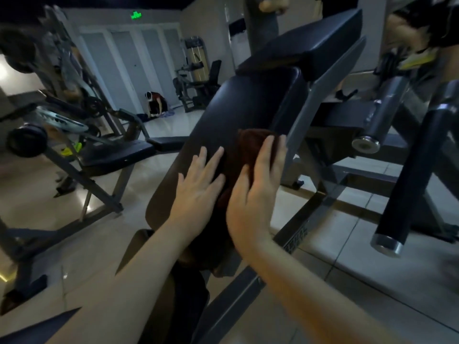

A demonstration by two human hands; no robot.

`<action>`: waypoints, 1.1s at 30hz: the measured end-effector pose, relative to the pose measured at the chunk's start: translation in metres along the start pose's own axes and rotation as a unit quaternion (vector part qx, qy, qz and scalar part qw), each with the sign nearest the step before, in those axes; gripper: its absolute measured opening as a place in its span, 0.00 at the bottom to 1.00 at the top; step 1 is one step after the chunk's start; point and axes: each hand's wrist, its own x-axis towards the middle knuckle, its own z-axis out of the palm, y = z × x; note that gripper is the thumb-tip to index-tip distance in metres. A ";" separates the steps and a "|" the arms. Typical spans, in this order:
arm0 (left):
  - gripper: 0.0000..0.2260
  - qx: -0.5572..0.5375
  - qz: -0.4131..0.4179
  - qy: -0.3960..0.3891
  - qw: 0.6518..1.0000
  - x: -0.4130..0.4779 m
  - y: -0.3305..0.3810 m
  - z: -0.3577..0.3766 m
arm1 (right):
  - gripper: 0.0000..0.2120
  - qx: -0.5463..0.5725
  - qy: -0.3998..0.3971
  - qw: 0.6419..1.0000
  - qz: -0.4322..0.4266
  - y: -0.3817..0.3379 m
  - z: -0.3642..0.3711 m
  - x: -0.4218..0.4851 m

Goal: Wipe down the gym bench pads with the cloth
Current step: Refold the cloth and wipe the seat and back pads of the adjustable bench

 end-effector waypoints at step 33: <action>0.27 -0.039 -0.030 0.019 0.999 0.000 -0.005 0.011 | 0.24 0.032 0.099 0.991 0.080 -0.009 -0.063 0.164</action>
